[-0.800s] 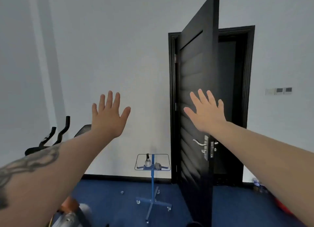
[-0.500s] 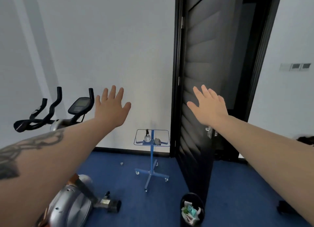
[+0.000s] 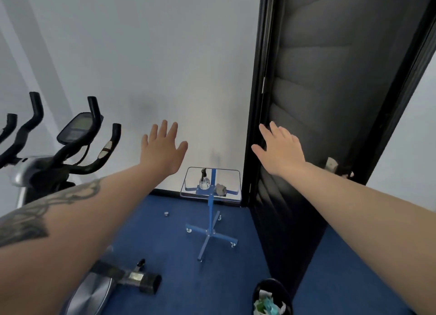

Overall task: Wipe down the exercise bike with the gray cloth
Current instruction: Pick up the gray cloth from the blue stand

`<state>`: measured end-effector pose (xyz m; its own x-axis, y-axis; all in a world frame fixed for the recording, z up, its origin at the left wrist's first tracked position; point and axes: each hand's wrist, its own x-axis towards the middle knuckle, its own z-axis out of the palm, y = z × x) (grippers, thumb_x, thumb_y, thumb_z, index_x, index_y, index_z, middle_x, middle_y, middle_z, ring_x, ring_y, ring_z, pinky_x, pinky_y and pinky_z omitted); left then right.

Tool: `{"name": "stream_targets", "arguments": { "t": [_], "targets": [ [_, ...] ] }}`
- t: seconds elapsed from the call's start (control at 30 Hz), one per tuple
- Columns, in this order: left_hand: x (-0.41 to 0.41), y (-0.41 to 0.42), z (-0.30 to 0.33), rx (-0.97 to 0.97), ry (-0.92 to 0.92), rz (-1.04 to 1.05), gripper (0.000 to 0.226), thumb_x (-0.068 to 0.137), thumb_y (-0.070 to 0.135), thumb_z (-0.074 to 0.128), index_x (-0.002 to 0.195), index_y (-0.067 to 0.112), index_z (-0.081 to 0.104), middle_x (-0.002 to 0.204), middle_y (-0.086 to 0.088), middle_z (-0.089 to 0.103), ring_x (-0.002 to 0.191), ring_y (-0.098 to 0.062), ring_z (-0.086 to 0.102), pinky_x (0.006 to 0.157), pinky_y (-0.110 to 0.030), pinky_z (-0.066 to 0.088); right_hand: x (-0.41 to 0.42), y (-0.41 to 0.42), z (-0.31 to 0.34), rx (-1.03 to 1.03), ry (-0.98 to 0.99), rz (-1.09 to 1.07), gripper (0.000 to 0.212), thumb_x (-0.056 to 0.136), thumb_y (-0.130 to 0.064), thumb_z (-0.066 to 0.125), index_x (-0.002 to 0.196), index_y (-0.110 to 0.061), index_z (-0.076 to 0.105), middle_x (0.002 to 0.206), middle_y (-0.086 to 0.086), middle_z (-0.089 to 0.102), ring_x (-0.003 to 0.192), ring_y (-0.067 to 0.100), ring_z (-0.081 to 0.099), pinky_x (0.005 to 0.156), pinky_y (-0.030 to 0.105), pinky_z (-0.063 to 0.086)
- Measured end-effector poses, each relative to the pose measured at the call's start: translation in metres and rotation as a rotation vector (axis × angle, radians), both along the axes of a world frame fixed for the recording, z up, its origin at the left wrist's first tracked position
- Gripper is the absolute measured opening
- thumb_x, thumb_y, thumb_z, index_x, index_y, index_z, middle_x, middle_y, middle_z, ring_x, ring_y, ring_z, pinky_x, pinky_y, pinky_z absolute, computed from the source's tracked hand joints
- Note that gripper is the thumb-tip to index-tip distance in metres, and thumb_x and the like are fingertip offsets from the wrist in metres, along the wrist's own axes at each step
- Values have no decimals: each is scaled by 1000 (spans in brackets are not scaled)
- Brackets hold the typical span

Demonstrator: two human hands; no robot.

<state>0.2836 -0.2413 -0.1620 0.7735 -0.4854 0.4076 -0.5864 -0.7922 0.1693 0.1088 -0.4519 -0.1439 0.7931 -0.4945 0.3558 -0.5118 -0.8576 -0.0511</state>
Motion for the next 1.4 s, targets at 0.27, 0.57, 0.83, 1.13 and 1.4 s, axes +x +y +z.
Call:
{"name": "stream_targets", "arguments": {
  "t": [0.27, 0.57, 0.83, 1.13, 1.4],
  "targets": [
    [110, -68, -76, 49, 153, -5, 63, 94, 46, 27, 150, 23, 8, 160, -3, 5, 146, -24, 1, 117, -44, 5, 123, -63, -72, 116, 109, 9, 63, 98, -46, 30, 152, -23, 7, 160, 7, 5, 145, 25, 8, 116, 42, 13],
    [242, -148, -168, 110, 315, -138, 61, 95, 42, 31, 149, 20, 14, 159, -6, 10, 145, -26, 9, 116, -43, 15, 250, -110, -177, 282, 280, -68, 63, 98, -46, 30, 151, -23, 6, 161, 4, 4, 146, 23, 7, 118, 41, 13],
    [305, -188, -261, 184, 551, -106, 61, 95, 44, 34, 149, 20, 17, 158, -7, 14, 145, -26, 13, 116, -42, 16, 319, -155, -256, 457, 423, -116, 64, 98, -48, 30, 151, -24, 5, 161, 2, 3, 146, 22, 5, 118, 41, 12],
    [359, -248, -338, 207, 766, 42, 60, 95, 42, 35, 149, 21, 19, 158, -6, 15, 145, -24, 15, 116, -41, 16, 402, -221, -341, 591, 572, -53, 64, 98, -47, 32, 151, -24, 6, 161, 2, 4, 146, 23, 5, 118, 40, 12],
    [379, -276, -410, 183, 952, 146, 60, 94, 42, 37, 148, 19, 22, 158, -4, 18, 145, -22, 15, 117, -39, 17, 462, -245, -414, 725, 690, -67, 63, 98, -42, 37, 151, -23, 10, 160, 2, 8, 145, 24, 12, 115, 41, 17]
  ]
}}
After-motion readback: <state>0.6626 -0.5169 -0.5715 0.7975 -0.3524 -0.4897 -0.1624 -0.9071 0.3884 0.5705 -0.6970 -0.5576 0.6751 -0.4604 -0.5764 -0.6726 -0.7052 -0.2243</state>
